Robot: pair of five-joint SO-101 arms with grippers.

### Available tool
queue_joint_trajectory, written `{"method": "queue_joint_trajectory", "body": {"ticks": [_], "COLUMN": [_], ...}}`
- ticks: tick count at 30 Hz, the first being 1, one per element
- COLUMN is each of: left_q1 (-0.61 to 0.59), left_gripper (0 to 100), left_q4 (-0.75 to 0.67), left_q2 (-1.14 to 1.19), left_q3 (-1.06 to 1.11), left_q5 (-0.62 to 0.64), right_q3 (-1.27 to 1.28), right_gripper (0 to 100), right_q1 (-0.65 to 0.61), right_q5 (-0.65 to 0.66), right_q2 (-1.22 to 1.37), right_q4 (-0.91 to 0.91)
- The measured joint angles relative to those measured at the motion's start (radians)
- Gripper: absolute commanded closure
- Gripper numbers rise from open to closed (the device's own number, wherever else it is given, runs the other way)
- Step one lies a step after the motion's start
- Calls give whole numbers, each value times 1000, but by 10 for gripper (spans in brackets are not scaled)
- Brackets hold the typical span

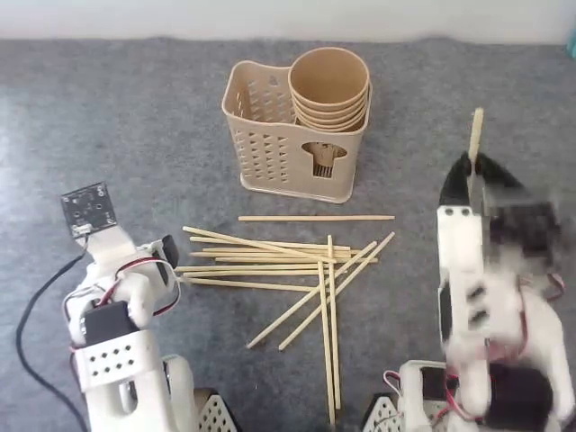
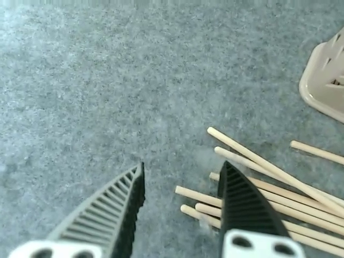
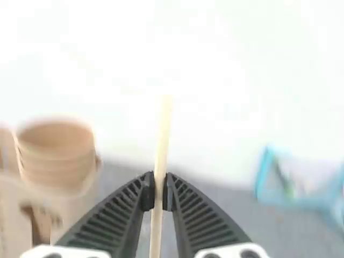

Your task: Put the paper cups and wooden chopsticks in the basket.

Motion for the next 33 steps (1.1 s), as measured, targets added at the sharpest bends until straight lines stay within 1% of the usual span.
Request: {"method": "queue_joint_trajectory", "body": {"ticks": [5,9,12,18,25,29,33], "left_q1": [0,0,0,0,0,0,0], "left_gripper": [789,789,790,791,791,790,790], "left_q4": [0,-3,-43,-77,-81,-81,-81], "left_q2": [0,0,-2,-2,-2,-2,-2], "left_q3": [0,9,41,55,55,55,55], "left_q5": [-2,-2,2,0,0,0,0], "right_q3": [2,2,-3,-183,-493,-677,-868], "right_gripper": [991,991,991,991,991,991,990], "right_q1": [-75,-157,-239,-374,-514,-557,-562], "right_q5": [0,0,0,0,0,0,0], "right_q2": [23,110,176,367,697,930,1152], "right_q4": [-255,-454,-571,-609,-612,-620,-620]}}
